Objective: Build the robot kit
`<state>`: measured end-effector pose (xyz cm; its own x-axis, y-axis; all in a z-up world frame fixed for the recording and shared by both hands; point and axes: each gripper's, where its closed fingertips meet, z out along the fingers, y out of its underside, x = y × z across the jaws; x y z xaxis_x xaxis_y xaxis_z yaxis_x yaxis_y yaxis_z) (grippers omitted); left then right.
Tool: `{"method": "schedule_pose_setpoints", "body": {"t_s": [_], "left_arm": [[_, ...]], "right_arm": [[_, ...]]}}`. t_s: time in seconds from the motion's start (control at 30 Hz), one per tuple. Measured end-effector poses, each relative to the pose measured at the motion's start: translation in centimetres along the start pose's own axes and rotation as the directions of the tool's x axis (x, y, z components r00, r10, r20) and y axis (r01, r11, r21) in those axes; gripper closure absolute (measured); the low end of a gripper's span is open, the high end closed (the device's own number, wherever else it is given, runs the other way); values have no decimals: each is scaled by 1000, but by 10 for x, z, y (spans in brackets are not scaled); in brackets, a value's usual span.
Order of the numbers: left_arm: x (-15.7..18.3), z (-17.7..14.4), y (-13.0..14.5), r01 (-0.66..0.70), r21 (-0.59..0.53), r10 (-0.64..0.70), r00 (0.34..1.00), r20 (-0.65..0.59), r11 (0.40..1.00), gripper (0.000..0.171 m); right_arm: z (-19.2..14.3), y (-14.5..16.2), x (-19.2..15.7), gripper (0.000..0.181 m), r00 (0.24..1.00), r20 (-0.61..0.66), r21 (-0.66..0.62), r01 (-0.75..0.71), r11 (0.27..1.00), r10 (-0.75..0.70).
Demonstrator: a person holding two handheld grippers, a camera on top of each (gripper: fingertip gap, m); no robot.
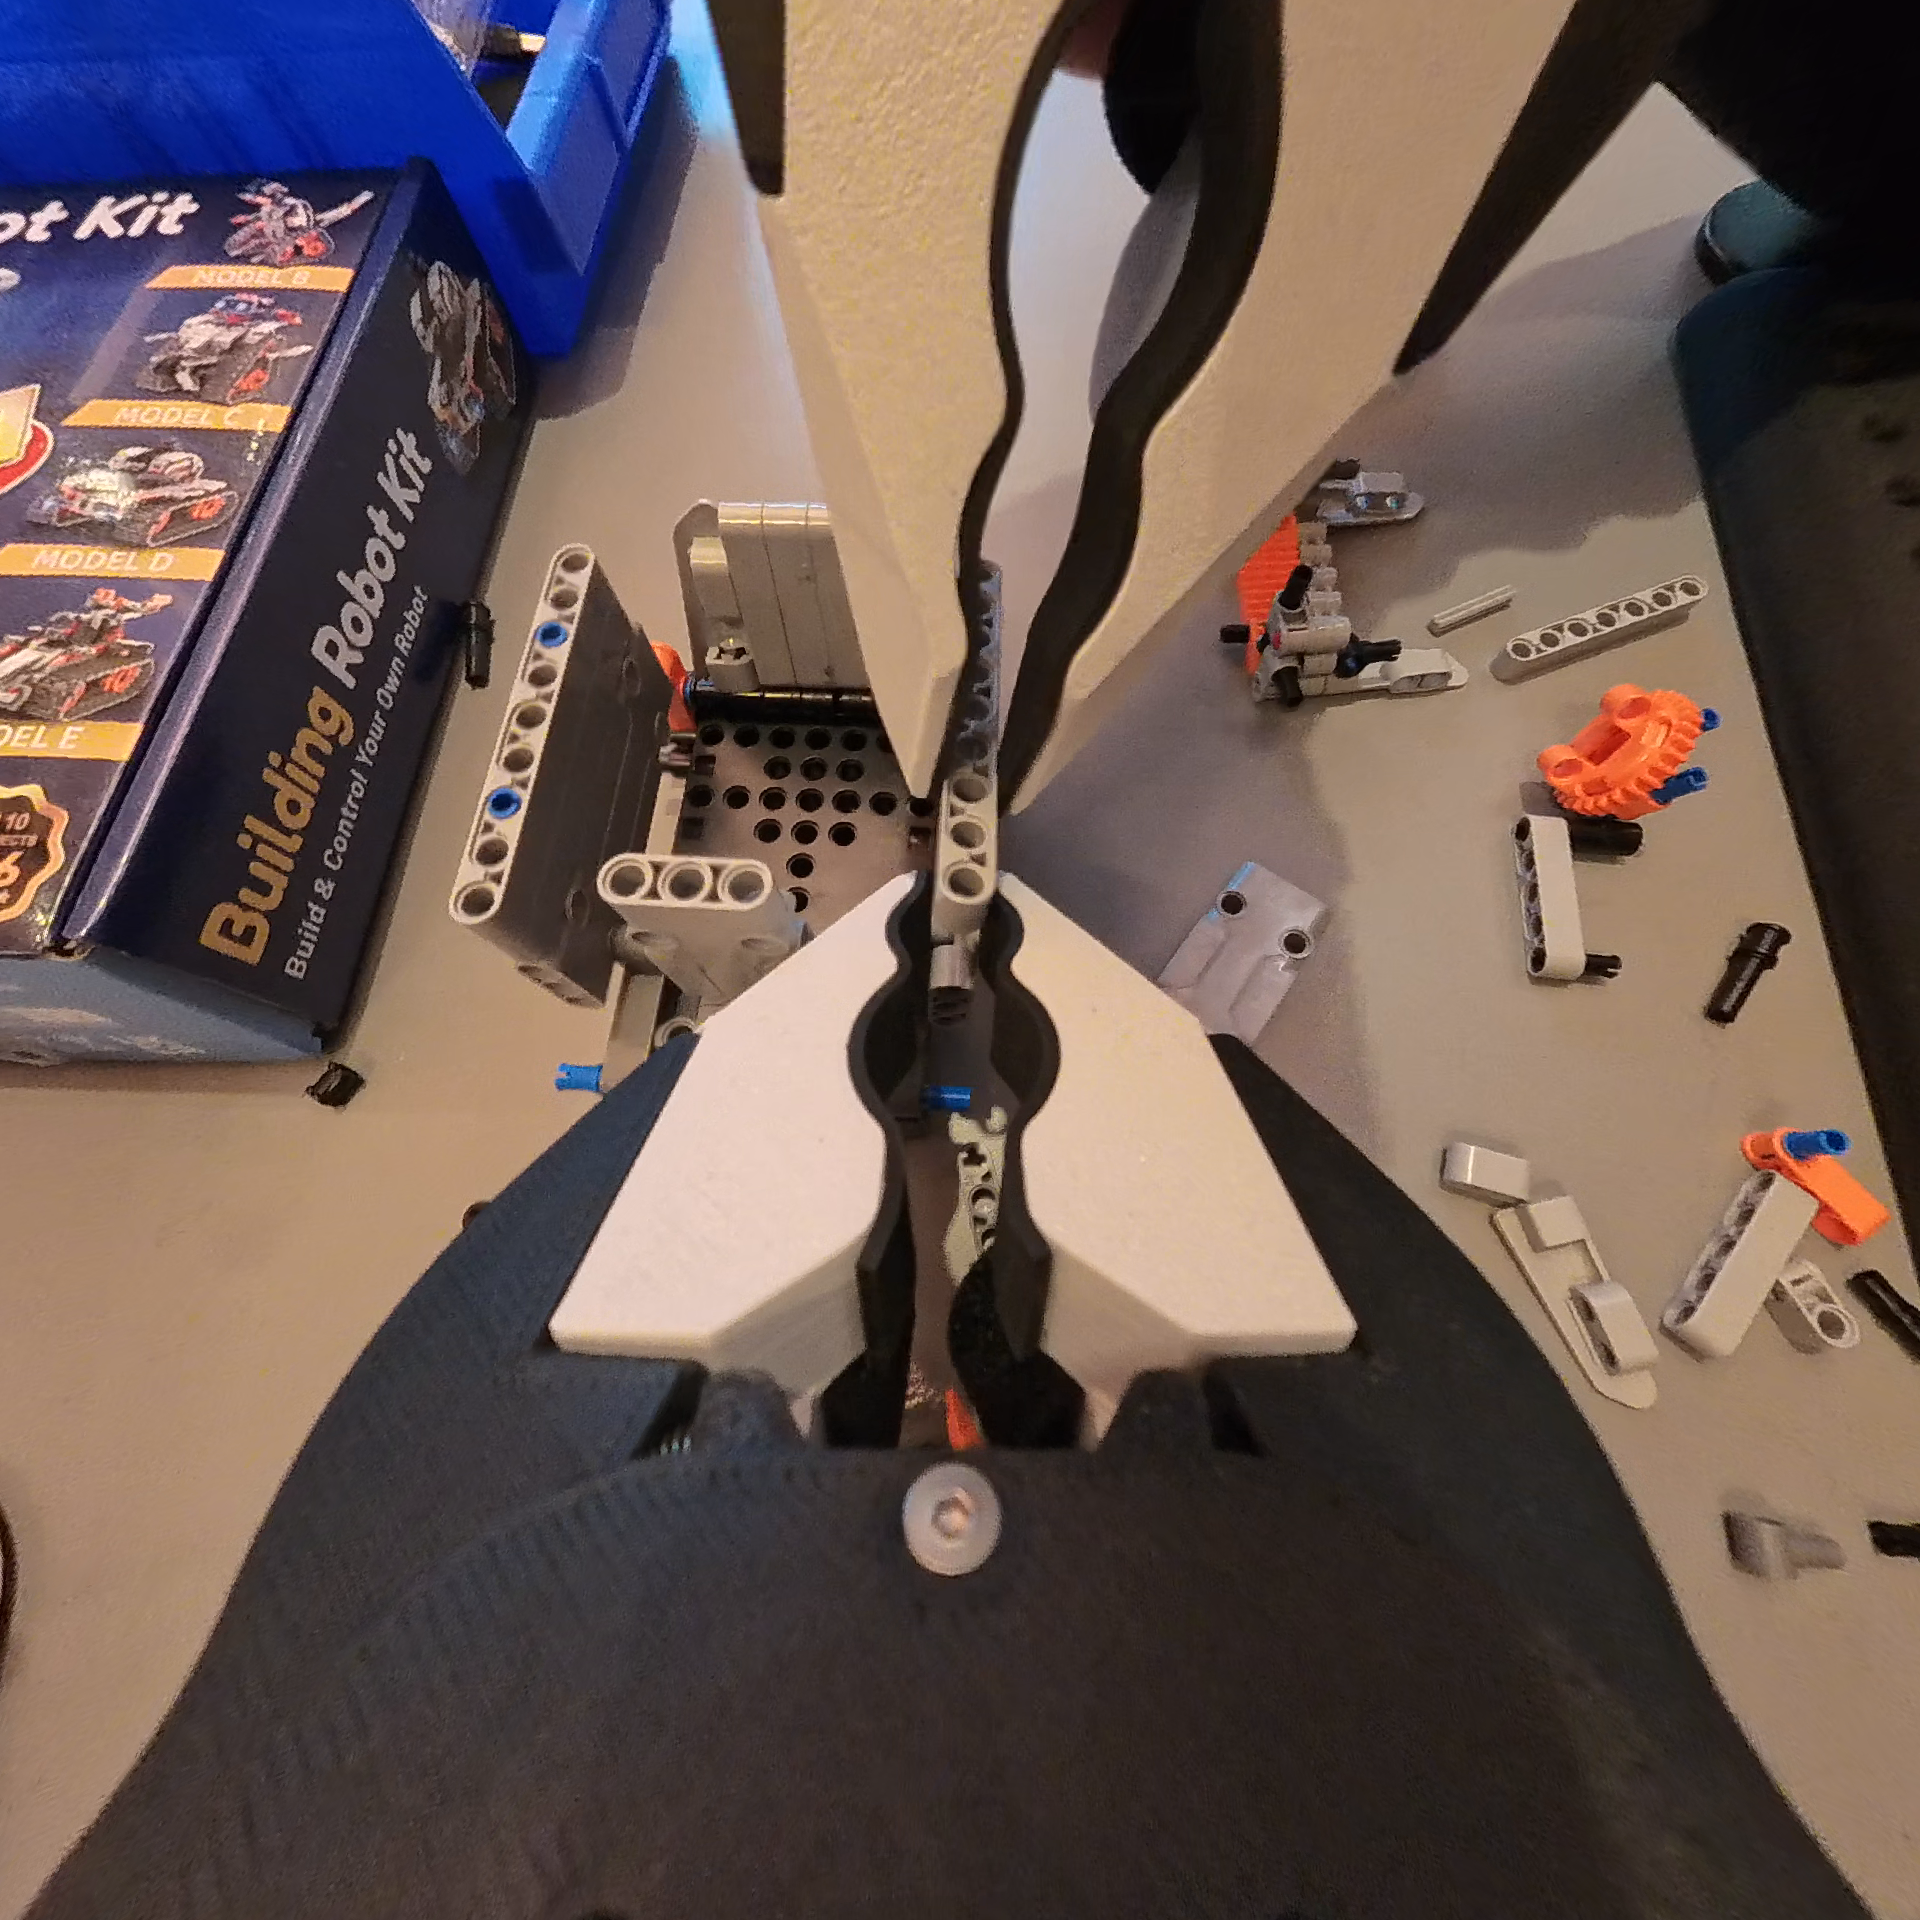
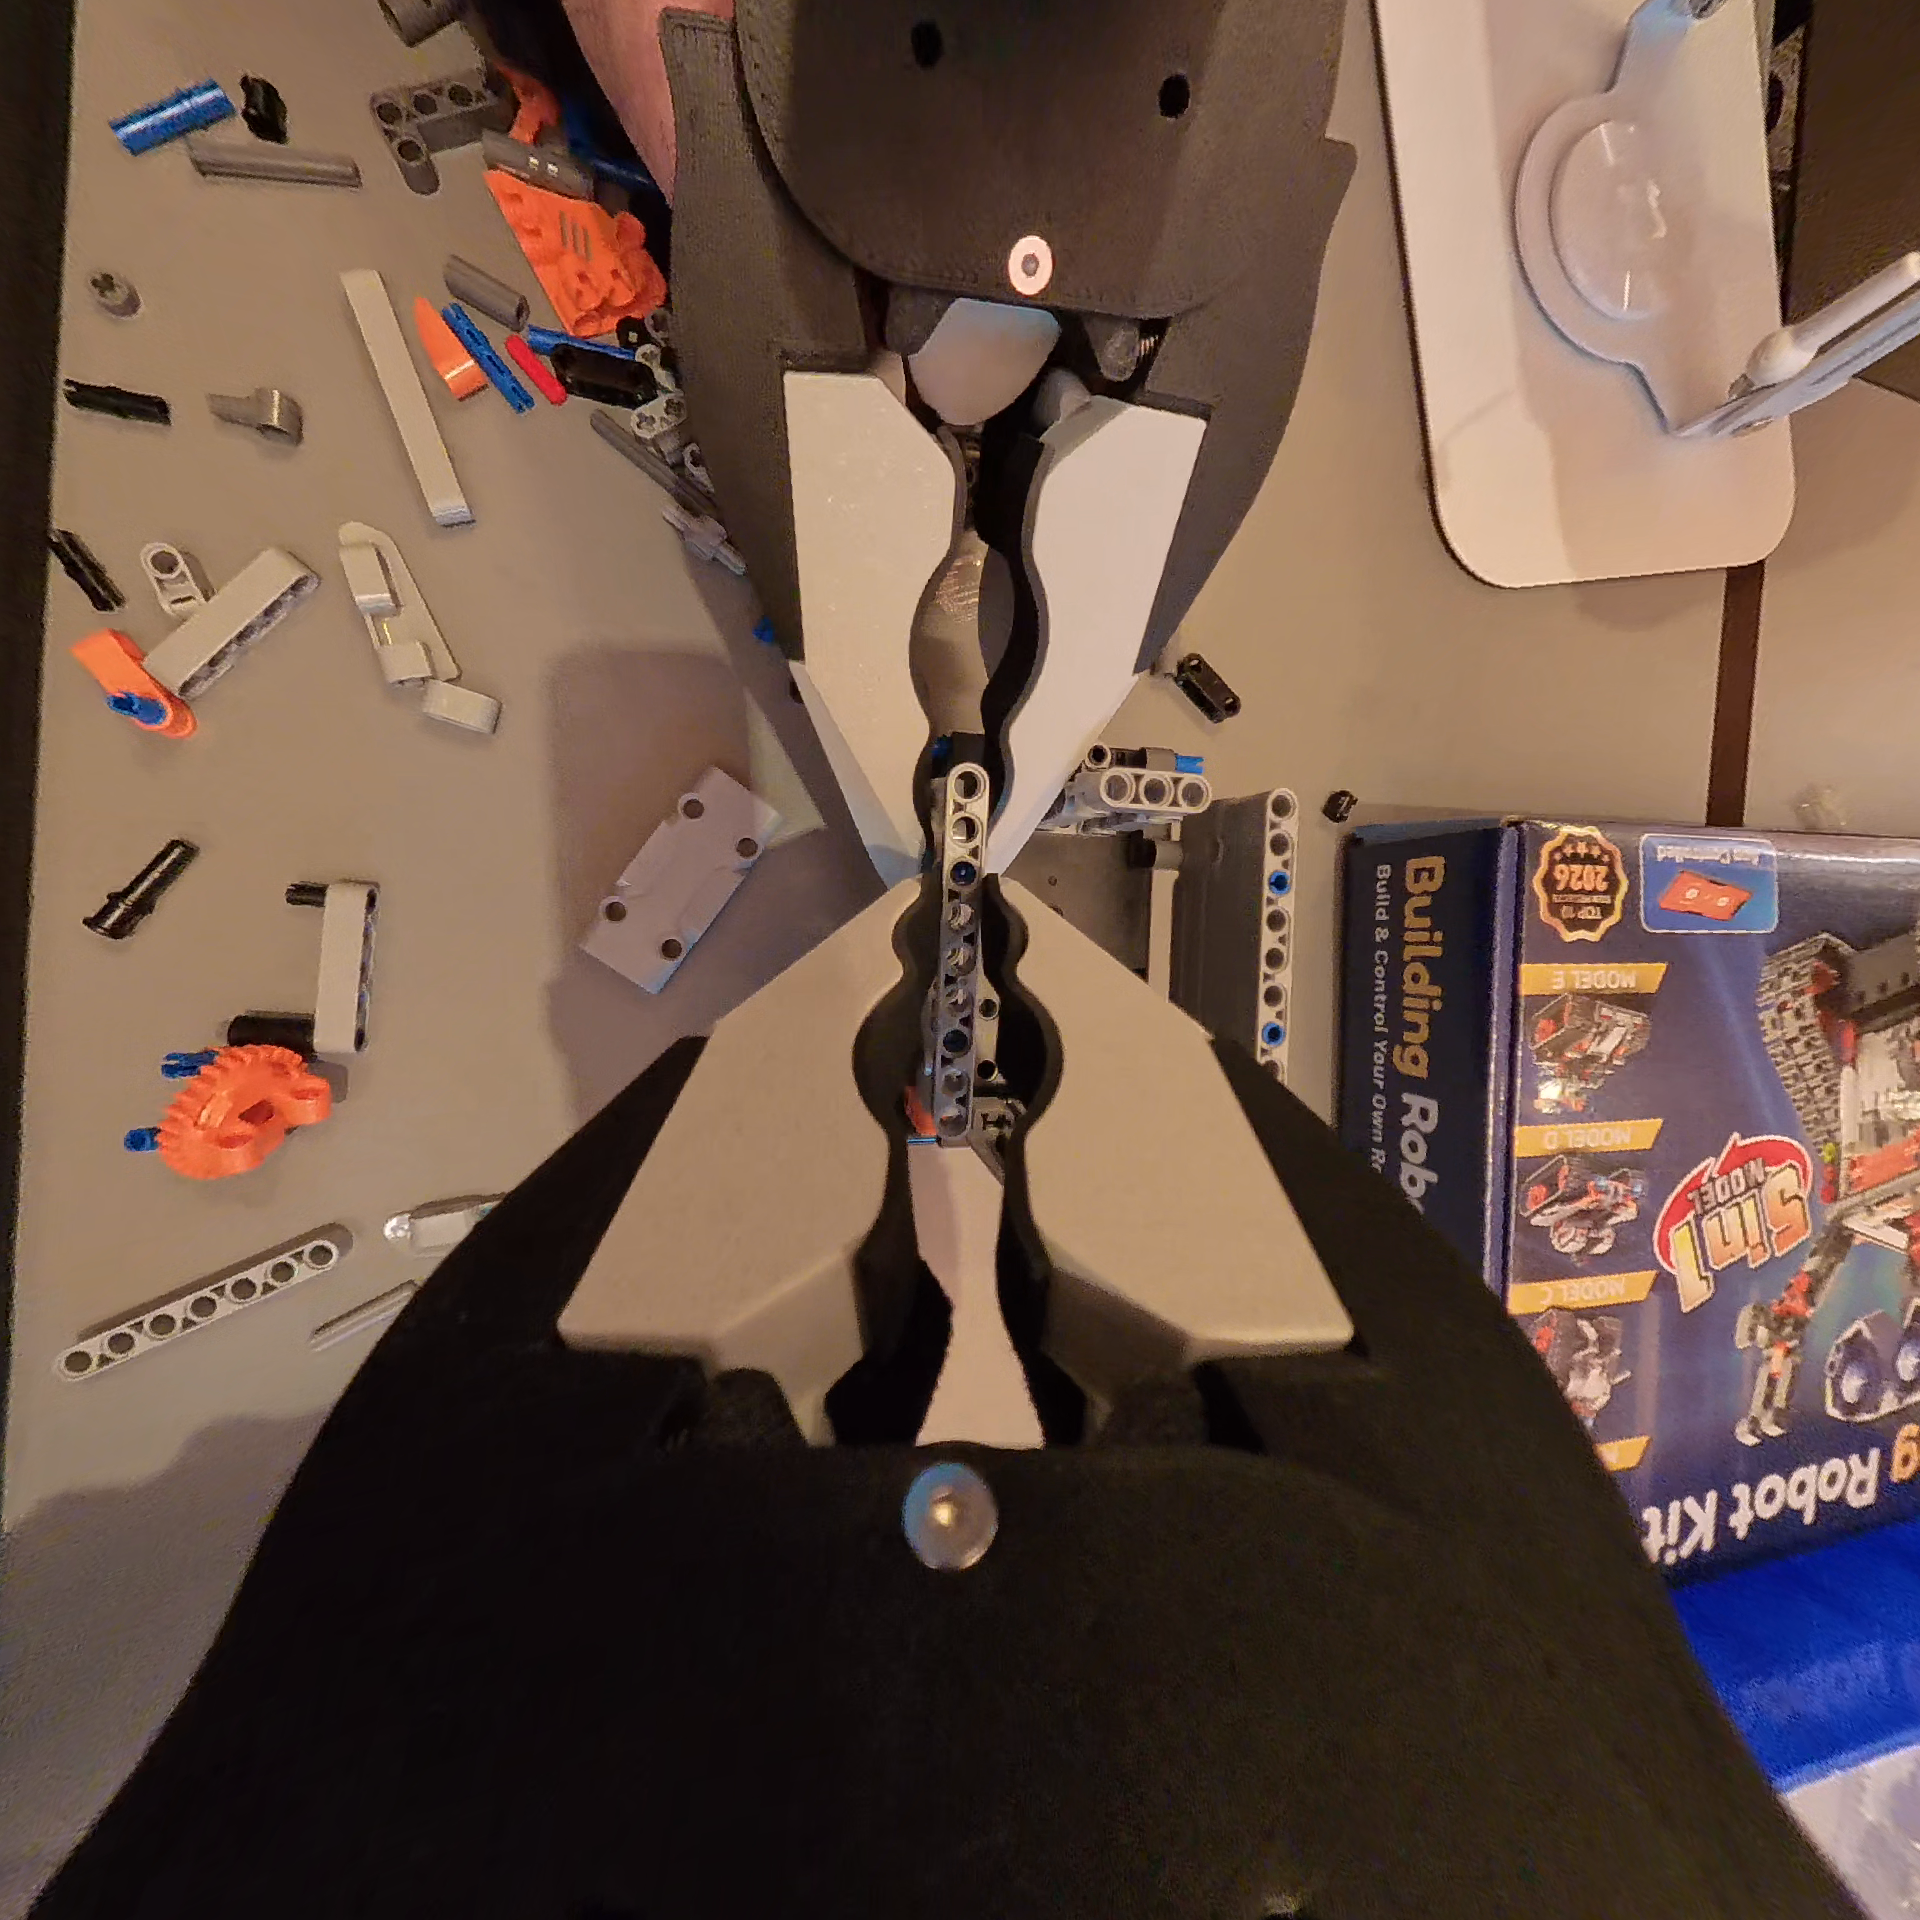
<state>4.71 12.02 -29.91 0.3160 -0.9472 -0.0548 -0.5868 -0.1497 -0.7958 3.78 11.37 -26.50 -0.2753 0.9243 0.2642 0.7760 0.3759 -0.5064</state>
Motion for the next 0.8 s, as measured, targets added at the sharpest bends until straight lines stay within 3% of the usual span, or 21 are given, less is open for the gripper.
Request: {"method": "schedule_pose_setpoints", "body": {"t_s": [0.33,0.63,0.8], "left_arm": [[0,2,0,-2,-26,2,1000,7,1000,167],[1,2,-8,20,51,-22,999,38,999,164],[2,2,-7,49,74,-50,999,9,996,165]], "right_arm": [[1,2,-2,177,999,8,-71,33,997,-32],[0,1,-1,177,996,1,28,-87,996,87],[1,1,-3,177,998,-42,18,-50,999,51]]}}
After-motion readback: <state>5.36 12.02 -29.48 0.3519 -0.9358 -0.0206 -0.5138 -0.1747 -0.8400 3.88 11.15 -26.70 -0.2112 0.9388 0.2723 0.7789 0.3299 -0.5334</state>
